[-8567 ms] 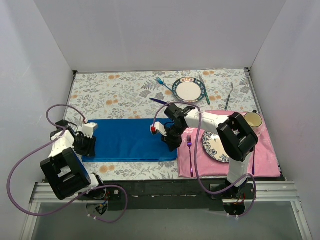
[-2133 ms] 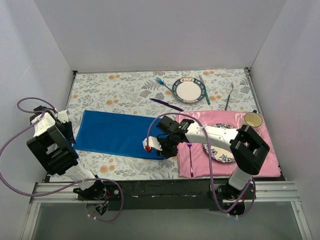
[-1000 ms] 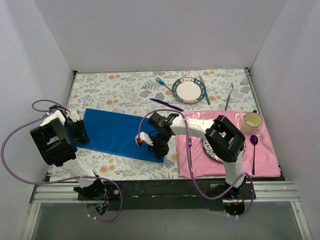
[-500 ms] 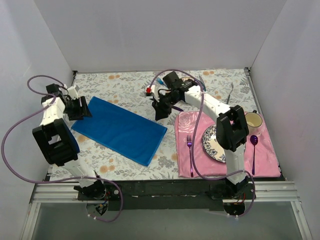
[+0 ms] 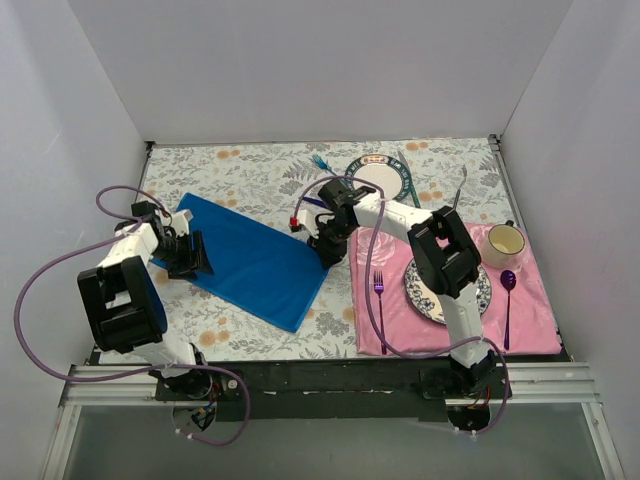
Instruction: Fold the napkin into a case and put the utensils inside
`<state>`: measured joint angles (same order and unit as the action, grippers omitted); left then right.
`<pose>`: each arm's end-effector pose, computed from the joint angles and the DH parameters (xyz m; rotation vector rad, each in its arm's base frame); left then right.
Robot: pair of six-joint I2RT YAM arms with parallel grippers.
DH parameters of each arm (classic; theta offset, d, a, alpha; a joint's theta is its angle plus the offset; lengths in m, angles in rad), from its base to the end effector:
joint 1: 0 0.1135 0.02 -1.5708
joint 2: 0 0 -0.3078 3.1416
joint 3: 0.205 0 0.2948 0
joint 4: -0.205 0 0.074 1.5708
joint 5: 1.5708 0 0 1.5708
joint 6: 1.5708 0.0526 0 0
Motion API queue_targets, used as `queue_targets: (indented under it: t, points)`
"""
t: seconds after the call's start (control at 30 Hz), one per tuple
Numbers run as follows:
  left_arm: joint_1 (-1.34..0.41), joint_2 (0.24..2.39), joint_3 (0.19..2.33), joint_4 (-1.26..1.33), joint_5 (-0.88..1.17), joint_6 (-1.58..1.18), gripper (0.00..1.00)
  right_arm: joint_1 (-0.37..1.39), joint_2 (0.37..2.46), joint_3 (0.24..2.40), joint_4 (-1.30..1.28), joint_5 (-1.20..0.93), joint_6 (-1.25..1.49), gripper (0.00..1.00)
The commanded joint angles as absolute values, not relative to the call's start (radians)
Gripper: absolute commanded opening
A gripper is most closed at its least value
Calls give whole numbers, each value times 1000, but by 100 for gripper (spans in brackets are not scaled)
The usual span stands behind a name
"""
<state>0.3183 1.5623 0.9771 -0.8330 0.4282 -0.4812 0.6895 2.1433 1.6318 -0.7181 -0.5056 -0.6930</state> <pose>0.3009 0.0762 0.1915 -1.1046 2.7408 -0.6587 0.3757 0.3428 0.1702 -1.8265 2.0176 0.7015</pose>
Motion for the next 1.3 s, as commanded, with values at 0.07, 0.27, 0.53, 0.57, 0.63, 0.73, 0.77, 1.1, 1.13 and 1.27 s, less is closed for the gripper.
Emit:
queue_targets:
  t: [0.07, 0.27, 0.53, 0.57, 0.63, 0.73, 0.77, 1.1, 1.13, 1.27]
  points:
    - [318, 1632, 1017, -750, 335, -489, 53, 719, 2080, 1476, -667, -508, -701, 23]
    - [318, 1759, 1149, -729, 301, -477, 53, 834, 2004, 1330, -666, -684, -641, 23]
    - [284, 1856, 1365, -778, 422, -474, 55, 956, 1899, 1443, -666, -885, -514, 39]
    - [282, 1836, 1382, -785, 477, -468, 56, 936, 1899, 1468, -673, -882, -515, 45]
    - [281, 1780, 1387, -805, 501, -472, 59, 872, 1905, 1529, -673, -884, -493, 50]
    - [282, 1674, 1358, -838, 641, -477, 68, 809, 1933, 1583, -675, -888, -441, 59]
    - [281, 1643, 1339, -839, 682, -489, 71, 798, 1933, 1585, -664, -900, -413, 61]
    - [282, 1002, 988, -438, 835, -846, 98, 758, 1520, 1195, 118, -733, -8, 99]
    - [281, 979, 950, -401, 803, -879, 98, 752, 1525, 1203, 130, -712, 18, 99]
    - [279, 991, 905, -360, 852, -985, 98, 738, 1736, 1403, -63, -906, 52, 97]
